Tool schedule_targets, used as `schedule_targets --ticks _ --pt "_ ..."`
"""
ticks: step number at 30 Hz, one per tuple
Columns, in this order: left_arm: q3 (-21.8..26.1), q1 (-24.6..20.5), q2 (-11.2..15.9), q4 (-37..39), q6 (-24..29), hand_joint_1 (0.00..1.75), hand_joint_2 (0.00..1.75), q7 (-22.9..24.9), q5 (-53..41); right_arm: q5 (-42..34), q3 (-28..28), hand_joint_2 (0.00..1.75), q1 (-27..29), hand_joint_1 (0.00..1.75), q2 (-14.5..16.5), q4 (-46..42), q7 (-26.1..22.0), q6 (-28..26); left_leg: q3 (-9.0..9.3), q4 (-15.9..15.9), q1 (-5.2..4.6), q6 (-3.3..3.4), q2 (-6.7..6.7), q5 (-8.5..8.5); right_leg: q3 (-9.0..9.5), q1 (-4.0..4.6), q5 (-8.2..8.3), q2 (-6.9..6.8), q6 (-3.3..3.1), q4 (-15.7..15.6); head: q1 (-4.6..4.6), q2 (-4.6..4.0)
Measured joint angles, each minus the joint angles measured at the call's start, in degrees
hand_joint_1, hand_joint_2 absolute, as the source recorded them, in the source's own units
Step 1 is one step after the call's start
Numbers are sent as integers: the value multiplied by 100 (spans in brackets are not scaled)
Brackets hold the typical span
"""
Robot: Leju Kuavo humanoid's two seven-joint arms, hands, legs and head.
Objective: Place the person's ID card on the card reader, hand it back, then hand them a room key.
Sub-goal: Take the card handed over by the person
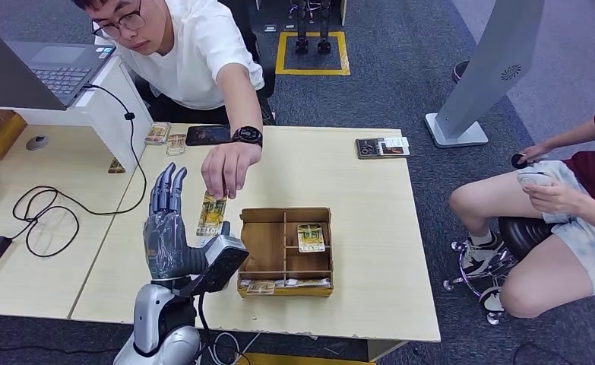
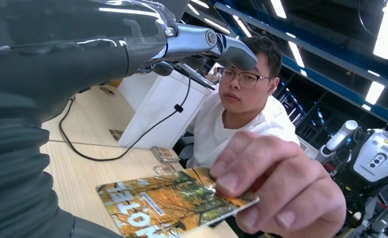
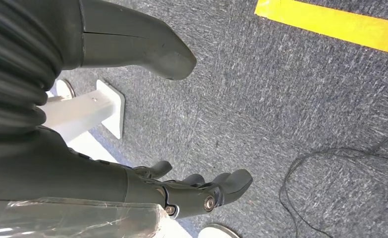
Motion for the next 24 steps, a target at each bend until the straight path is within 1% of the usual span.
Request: schedule_targets --ticks 1,4,5,16,24 --pt "0 -10 0 28 1 34 175 8 -17 3 -27 175 -15 0 0 15 -9 1 0 0 0 0 0 0 0 0 0 0 0 0 0 0" --pt "0 -26 -1 94 10 165 175 14 -52 41 -99 175 -51 0 0 54 -27 2 0 0 0 0 0 0 -1 0 0 0 0 0 0 0" --pt "0 -27 -1 110 22 175 175 14 -58 60 -118 175 -57 0 0 64 -30 4 0 0 0 0 0 0 -1 0 0 0 0 0 0 0" --pt "0 -21 -35 148 238 175 175 -236 195 81 -145 175 -60 0 0 93 -76 34 0 0 0 0 0 0 0 0 0 0 0 0 0 0" --pt "0 -18 -97 149 279 175 175 -335 277 108 -145 175 -65 0 2 110 -119 10 0 0 0 0 0 0 0 0 0 0 0 0 0 0"
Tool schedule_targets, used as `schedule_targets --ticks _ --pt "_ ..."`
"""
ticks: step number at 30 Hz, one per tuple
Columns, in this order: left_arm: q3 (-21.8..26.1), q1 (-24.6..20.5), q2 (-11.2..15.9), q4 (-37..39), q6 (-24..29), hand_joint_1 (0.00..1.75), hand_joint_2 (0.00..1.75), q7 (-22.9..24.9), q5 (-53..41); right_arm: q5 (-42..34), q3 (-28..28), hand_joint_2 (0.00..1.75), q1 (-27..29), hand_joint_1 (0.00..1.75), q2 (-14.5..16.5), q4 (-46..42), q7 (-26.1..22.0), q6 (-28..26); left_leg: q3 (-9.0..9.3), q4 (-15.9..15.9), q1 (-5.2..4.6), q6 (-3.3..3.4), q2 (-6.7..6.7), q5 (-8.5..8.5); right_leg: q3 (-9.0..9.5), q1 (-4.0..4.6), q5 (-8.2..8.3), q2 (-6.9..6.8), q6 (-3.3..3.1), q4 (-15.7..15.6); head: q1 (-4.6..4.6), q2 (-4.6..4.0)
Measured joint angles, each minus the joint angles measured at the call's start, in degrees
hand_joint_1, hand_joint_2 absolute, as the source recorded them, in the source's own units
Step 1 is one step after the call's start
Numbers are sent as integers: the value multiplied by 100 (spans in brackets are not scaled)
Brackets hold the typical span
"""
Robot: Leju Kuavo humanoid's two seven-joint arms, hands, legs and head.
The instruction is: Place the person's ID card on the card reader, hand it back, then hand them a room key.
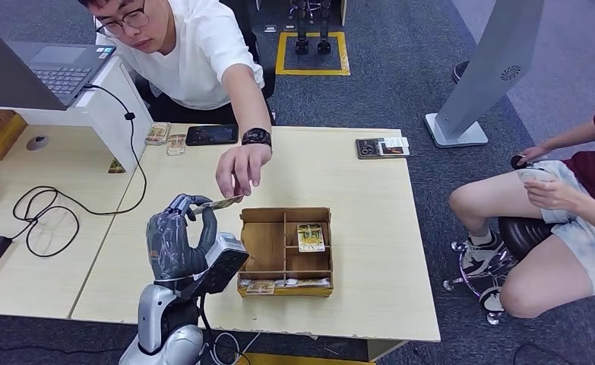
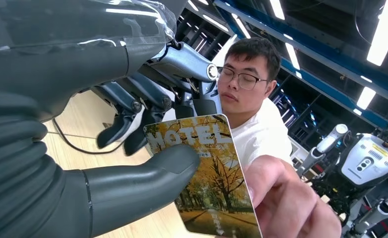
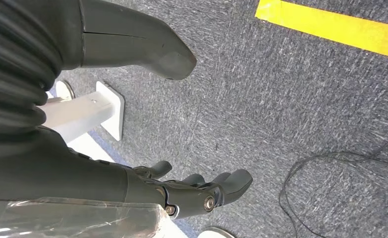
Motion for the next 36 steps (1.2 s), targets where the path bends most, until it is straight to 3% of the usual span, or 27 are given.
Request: schedule_targets --ticks 16,22,36 --pt "-2 67 -25 33 161 175 175 -253 71 78 -2 175 -8 0 0 67 -56 -16 0 0 0 0 0 0 1 0 0 0 0 0 0 0" --pt "-2 223 -44 -50 170 175 175 -491 348 -192 10 175 -38 0 1 203 -18 -151 0 0 0 0 0 0 2 0 0 0 0 0 1 0" --pt "-2 414 -40 -376 167 175 175 -521 493 -551 162 175 -47 0 4 426 131 -271 0 0 0 0 -1 0 3 0 0 0 0 0 0 0"
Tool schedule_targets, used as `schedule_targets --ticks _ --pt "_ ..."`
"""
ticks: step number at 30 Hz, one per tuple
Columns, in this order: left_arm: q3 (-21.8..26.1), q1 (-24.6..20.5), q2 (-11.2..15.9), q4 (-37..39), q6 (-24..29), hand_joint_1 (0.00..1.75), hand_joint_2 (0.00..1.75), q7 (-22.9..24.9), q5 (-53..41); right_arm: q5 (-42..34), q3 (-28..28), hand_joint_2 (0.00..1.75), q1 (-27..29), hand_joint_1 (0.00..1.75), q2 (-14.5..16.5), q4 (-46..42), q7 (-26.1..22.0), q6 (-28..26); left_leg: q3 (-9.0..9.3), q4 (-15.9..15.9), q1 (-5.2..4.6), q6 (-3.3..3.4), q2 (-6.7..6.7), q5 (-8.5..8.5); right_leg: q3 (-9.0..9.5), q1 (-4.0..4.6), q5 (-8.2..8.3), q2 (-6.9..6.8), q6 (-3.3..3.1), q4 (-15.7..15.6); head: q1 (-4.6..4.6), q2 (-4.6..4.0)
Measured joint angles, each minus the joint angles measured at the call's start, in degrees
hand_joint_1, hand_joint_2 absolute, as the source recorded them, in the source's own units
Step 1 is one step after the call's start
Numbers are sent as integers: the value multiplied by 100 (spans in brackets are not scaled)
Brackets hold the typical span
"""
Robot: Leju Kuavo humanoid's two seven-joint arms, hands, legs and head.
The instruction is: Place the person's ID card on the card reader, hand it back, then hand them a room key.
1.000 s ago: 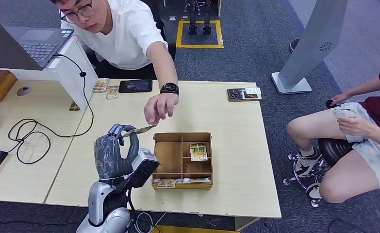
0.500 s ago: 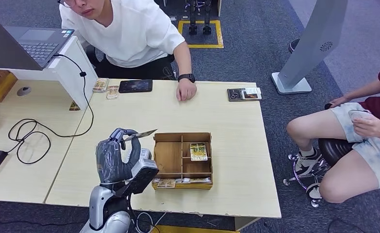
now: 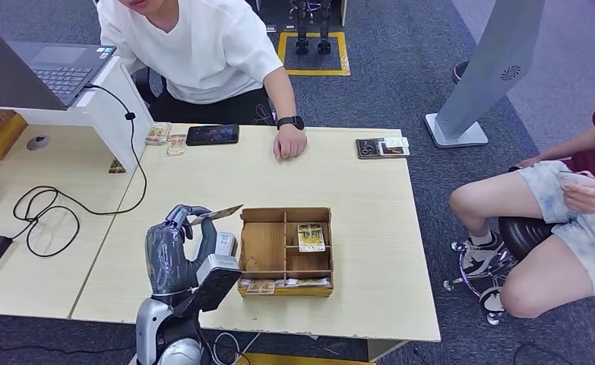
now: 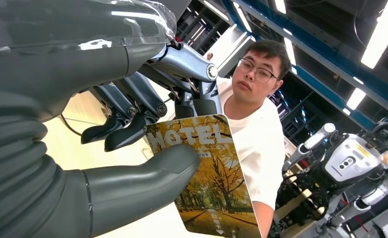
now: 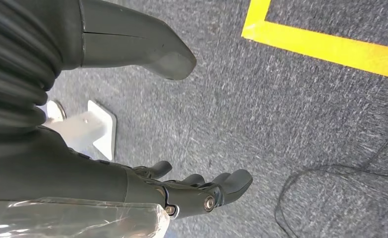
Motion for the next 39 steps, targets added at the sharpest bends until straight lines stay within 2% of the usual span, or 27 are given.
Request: schedule_targets --ticks 18,33,39 --pt "-154 204 -4 -239 -23 175 175 -66 395 -1389 698 175 173 0 3 102 629 -262 0 0 0 0 0 0 -1 0 0 0 0 0 0 0" --pt "-208 317 -1 -266 -36 175 175 58 25 -1316 848 175 291 0 4 -64 700 -259 0 0 0 0 1 0 -1 0 0 0 0 0 0 0" --pt "-208 316 1 -254 -191 175 175 342 -220 -1172 847 175 287 0 4 -77 652 -196 1 0 0 0 1 0 -1 0 0 0 0 0 0 0"
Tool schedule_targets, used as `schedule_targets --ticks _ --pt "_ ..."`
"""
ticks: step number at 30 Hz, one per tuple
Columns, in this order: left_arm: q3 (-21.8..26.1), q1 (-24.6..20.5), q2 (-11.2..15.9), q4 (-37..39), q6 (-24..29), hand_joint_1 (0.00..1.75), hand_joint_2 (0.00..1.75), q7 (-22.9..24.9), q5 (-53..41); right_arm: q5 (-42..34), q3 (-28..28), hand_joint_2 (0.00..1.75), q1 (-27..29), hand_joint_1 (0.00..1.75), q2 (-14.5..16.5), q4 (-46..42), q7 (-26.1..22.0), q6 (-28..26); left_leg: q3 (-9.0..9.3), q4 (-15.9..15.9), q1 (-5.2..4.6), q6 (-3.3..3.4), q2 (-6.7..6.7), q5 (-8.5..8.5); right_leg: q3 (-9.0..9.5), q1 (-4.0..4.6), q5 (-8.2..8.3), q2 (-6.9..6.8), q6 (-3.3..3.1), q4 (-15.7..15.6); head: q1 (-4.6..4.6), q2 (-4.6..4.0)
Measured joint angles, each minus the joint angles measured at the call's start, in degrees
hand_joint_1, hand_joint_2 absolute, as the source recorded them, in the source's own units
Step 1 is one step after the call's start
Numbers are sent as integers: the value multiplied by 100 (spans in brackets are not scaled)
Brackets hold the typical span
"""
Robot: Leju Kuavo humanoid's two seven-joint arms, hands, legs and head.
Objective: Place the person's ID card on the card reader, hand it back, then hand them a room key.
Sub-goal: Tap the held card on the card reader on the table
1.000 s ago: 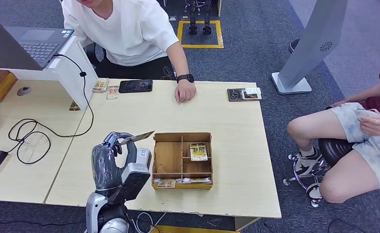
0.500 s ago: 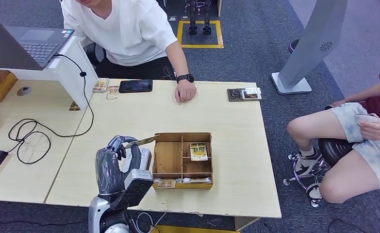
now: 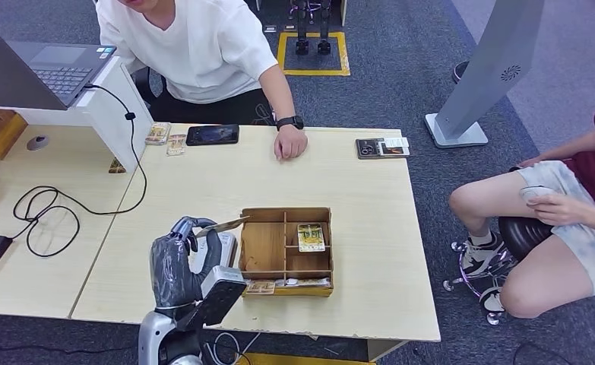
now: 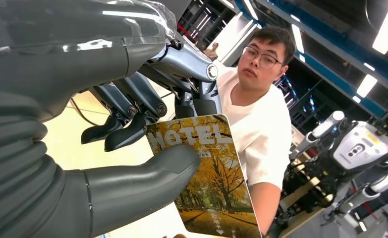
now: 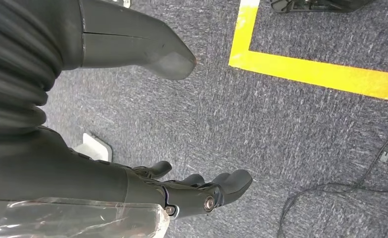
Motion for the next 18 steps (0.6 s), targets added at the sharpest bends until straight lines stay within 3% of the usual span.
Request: schedule_targets --ticks 7,18 --pt "2 -155 36 353 25 175 175 689 -1696 680 -262 175 -182 0 0 101 -408 137 1 0 0 0 0 0 1 0 1 0 0 0 1 0" --pt "124 -231 58 760 16 175 175 1200 -2280 1002 -614 175 -274 0 0 243 -552 154 1 0 0 0 -1 0 2 0 0 -1 0 0 0 0"
